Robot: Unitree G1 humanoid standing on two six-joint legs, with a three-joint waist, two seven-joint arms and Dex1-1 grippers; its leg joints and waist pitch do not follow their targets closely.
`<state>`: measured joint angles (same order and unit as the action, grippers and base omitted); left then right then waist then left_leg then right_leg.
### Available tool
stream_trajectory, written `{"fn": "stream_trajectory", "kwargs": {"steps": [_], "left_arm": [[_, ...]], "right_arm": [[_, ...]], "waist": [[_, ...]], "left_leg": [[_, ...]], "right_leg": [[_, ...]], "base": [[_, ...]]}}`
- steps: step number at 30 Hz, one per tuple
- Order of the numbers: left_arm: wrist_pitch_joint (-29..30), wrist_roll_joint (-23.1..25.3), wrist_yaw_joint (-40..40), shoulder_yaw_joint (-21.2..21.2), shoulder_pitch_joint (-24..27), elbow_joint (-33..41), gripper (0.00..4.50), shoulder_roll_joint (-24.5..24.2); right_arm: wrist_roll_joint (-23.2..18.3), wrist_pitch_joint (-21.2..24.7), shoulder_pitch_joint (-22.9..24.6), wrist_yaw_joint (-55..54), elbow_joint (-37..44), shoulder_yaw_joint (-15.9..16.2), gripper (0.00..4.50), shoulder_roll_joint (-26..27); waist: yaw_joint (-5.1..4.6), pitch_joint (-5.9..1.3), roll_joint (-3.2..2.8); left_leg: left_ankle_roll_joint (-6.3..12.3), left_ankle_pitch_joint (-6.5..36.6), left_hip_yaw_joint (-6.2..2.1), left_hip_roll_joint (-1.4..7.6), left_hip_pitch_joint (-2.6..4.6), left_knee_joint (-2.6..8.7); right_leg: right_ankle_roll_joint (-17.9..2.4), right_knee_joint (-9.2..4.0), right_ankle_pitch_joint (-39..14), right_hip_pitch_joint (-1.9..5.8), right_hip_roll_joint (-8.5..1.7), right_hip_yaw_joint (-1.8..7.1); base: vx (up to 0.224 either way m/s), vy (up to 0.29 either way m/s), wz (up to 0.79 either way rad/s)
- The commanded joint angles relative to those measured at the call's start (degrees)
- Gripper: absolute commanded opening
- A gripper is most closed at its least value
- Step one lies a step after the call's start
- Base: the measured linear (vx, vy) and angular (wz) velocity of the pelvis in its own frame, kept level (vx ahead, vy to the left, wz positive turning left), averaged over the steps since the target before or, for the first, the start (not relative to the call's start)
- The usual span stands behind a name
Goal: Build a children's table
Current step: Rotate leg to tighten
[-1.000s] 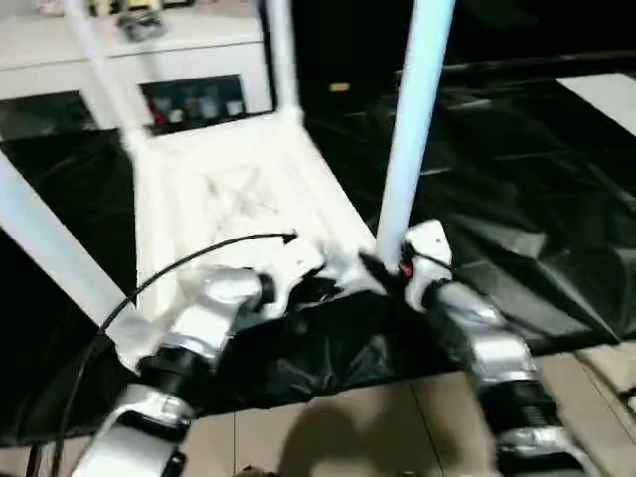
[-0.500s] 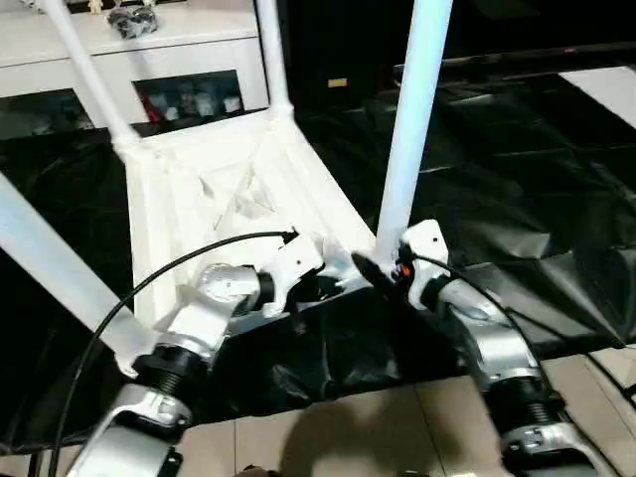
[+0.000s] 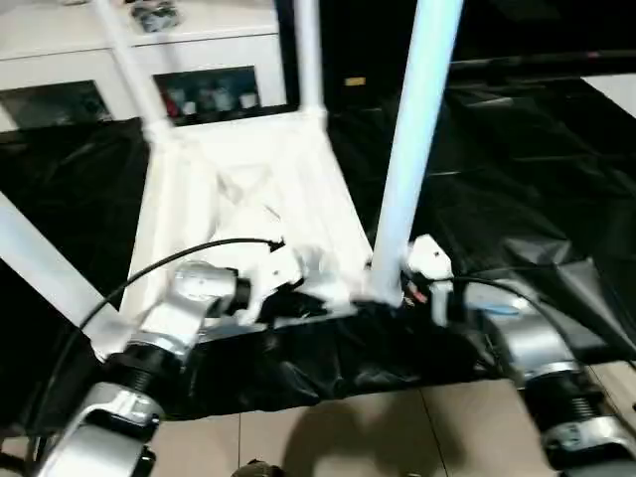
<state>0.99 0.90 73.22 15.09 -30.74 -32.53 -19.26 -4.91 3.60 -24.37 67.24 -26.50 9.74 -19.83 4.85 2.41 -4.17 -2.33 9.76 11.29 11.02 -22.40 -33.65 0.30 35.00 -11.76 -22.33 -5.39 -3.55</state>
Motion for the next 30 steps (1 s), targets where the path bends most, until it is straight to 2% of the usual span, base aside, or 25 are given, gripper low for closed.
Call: {"fn": "stream_trajectory", "kwargs": {"steps": [1,9,10,11,15,17,18,19,20,22,23,24,25,26,28,29,30], "left_arm": [[-1.04,-1.62,0.65,0.57,-2.11,0.83,0.00,1.08],[-0.59,-2.45,2.18,0.34,-2.32,0.48,0.00,0.96],[-0.59,-2.45,2.18,0.34,-2.32,0.48,0.00,0.96],[-0.54,-2.53,2.16,0.21,-2.13,0.50,0.00,0.92],[-0.44,-2.26,-0.54,-0.65,-2.01,0.30,0.00,1.78],[-0.29,-0.98,-5.84,-1.34,-2.41,-0.75,0.00,3.46],[-0.29,-0.98,-5.84,-1.34,-2.41,-0.75,0.00,3.46],[-0.21,0.50,-10.60,-1.50,-2.73,-1.68,0.00,4.92],[0.14,1.68,-14.34,-1.39,-2.82,-2.10,0.00,6.38],[1.12,2.18,-17.45,-1.22,-2.42,-1.34,0.00,8.67],[1.49,2.24,-18.39,-1.23,-2.29,-1.01,0.00,9.43],[1.89,2.54,-19.63,-0.97,-2.12,-0.47,0.00,10.53],[2.13,2.77,-20.42,-0.78,-2.04,-0.16,0.00,11.21],[3.11,3.01,-22.58,-0.58,-1.89,0.68,0.00,13.09],[3.55,3.42,-23.90,0.04,-1.63,1.65,0.00,14.56],[3.35,3.68,-24.38,0.28,-1.57,1.83,0.00,15.05],[3.15,3.86,-24.65,0.42,-1.53,1.90,0.00,15.33]], "right_arm": [[-1.27,0.86,0.59,5.53,1.98,5.25,3.14,0.96],[-2.21,2.73,0.64,10.17,3.19,6.87,2.66,0.04],[-2.21,2.73,0.64,10.17,3.19,6.87,2.64,0.04],[-2.40,3.10,1.07,10.33,3.63,6.80,2.64,0.07],[-2.70,3.07,2.07,7.92,3.95,5.59,2.62,1.17],[-1.74,2.42,2.30,1.05,2.53,3.68,2.62,3.84],[-1.74,2.42,2.30,1.05,2.53,3.68,2.62,3.84],[-0.64,2.06,2.05,-6.02,0.67,1.93,2.62,6.44],[0.30,1.63,1.60,-12.56,-1.20,0.43,2.62,8.93],[0.53,3.15,1.09,-20.16,-2.77,-1.53,2.61,12.38],[0.44,3.90,0.95,-22.22,-3.08,-2.11,2.61,13.41],[0.54,3.84,0.81,-24.91,-3.30,-2.64,2.61,14.97],[0.65,3.56,0.74,-26.49,-3.41,-2.91,2.61,15.93],[0.82,4.03,0.25,-31.11,-3.78,-3.85,2.61,18.61],[1.47,4.38,-0.31,-36.03,-3.93,-4.54,2.61,21.32],[2.38,3.79,-0.44,-37.69,-3.87,-4.28,2.61,22.14],[3.03,3.29,-0.49,-38.58,-3.82,-4.06,2.61,22.58]], "waist": [[-0.08,-3.59,0.98],[0.16,-3.67,1.12],[0.16,-3.68,1.16],[0.24,-3.76,0.90],[0.24,-3.73,1.05],[0.30,-3.68,0.81],[0.13,-3.52,0.85],[-0.01,-3.35,0.98],[-0.44,-3.05,0.51],[-1.08,-2.93,0.92],[-1.59,-2.91,0.91],[-1.80,-2.93,0.45],[-2.24,-2.90,0.72],[-2.46,-2.96,0.35],[-2.87,-2.95,0.58],[-2.99,-3.05,0.25],[-3.14,-3.03,0.35]], "left_leg": [[5.02,11.07,-0.90,2.58,1.43,3.56],[4.71,10.34,-0.92,2.47,1.34,3.48],[4.75,10.14,-0.92,2.43,1.31,3.45],[5.04,9.49,-0.98,2.46,1.28,3.41],[5.02,9.85,-0.94,2.46,1.31,3.41],[4.60,10.30,-0.96,2.47,1.37,3.45],[4.32,10.78,-0.92,2.51,1.35,3.59],[3.17,12.92,-1.04,2.44,1.46,3.83],[1.49,15.43,-1.16,2.37,1.66,4.18],[-0.63,18.56,-1.49,2.29,1.90,4.62],[-1.12,19.15,-1.61,2.25,1.89,4.74],[-1.25,19.69,-1.68,2.22,1.92,4.75],[-1.24,20.30,-1.66,2.15,1.76,4.78],[-1.19,20.53,-1.65,2.19,1.89,4.79],[-1.01,20.64,-1.61,2.02,1.78,4.75],[-0.88,19.88,-1.70,2.02,1.61,4.79],[-0.72,19.66,-1.64,1.99,1.52,4.81]], "right_leg": [[-15.33,-3.74,-5.66,2.07,-3.01,2.20],[-15.07,-3.71,-6.09,2.09,-3.10,2.18],[-15.06,-3.67,-5.93,2.14,-3.07,2.17],[-15.07,-3.55,-5.22,2.16,-3.07,2.13],[-15.14,-3.63,-5.44,2.12,-3.07,2.11],[-14.98,-3.71,-6.27,2.04,-3.09,2.15],[-14.80,-3.86,-6.83,1.90,-3.02,2.20],[-14.36,-4.17,-9.80,1.97,-3.11,2.16],[-13.63,-4.56,-13.77,1.72,-3.25,2.23],[-11.84,-5.09,-19.26,1.84,-3.40,2.21],[-11.12,-5.22,-20.07,1.79,-3.30,2.23],[-11.04,-5.25,-20.17,1.72,-3.31,2.23],[-10.69,-5.44,-20.11,1.74,-3.21,2.23],[-10.77,-5.47,-19.47,1.58,-3.21,2.32],[-10.81,-5.52,-19.02,1.51,-3.07,2.30],[-10.78,-5.44,-18.20,1.62,-3.12,2.28],[-10.67,-5.52,-17.78,1.67,-3.03,2.24]], "base": [[0.000,0.000,0.00],[0.000,0.000,0.00],[0.000,0.000,0.00],[0.000,0.000,0.00],[0.000,0.000,0.00],[0.000,0.000,0.00],[0.000,0.000,0.00],[0.000,0.000,0.00],[0.000,0.000,0.00],[0.000,0.000,0.00],[0.000,0.000,0.00],[0.000,0.000,0.00],[0.000,0.000,0.00],[0.000,0.000,0.00],[0.000,0.000,0.00],[0.000,0.000,0.00],[0.000,0.000,0.00]]}}
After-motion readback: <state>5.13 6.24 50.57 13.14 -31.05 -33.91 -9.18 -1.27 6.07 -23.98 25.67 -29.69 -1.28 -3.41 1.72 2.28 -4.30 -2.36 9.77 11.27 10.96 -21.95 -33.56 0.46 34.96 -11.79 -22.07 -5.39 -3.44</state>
